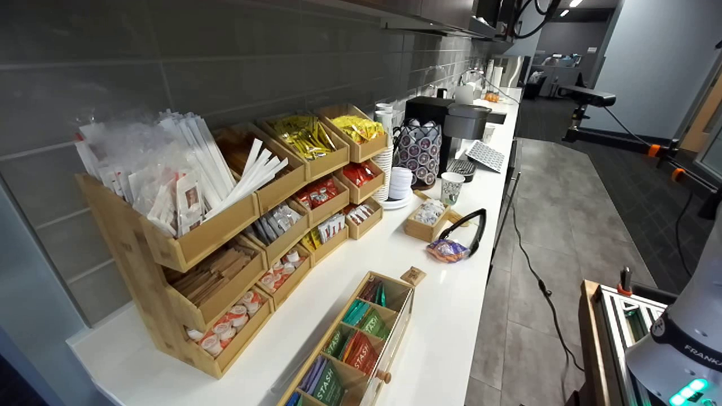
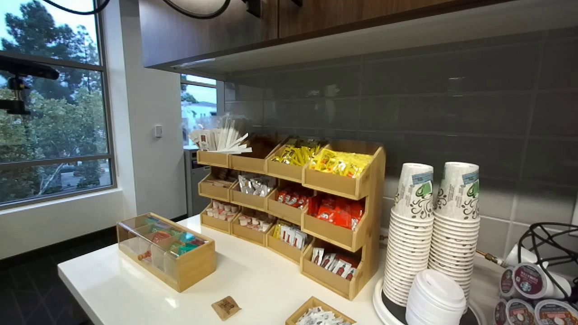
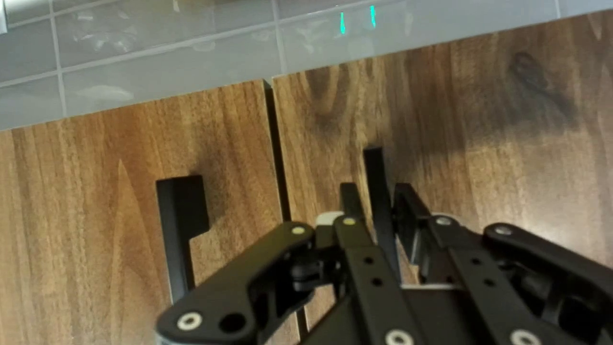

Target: Open the cabinet

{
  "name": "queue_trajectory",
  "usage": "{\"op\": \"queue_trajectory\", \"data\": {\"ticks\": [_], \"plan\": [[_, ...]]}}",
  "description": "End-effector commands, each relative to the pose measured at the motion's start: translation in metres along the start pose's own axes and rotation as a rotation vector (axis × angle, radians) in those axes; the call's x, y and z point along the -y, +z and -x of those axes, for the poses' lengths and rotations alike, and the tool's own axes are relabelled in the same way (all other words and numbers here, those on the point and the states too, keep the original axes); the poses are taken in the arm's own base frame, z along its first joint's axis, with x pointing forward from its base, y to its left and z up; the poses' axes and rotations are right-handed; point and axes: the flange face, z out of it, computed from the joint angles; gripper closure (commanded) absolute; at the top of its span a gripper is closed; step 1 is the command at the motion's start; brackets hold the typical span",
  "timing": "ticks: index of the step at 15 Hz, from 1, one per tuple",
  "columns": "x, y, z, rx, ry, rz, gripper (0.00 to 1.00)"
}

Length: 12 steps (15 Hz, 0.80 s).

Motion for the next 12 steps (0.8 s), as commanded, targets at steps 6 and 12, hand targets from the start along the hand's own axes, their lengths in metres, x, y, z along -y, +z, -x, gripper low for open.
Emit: {"op": "queue_trajectory", "data": {"ticks": [6,12], "plan": [[-0.005,-0.001,0.0,0.002,-0.012,-0.034,0.96],[-0.003,-0.026,0.009,0.035,-0.036,-0.041,0.96]]}}
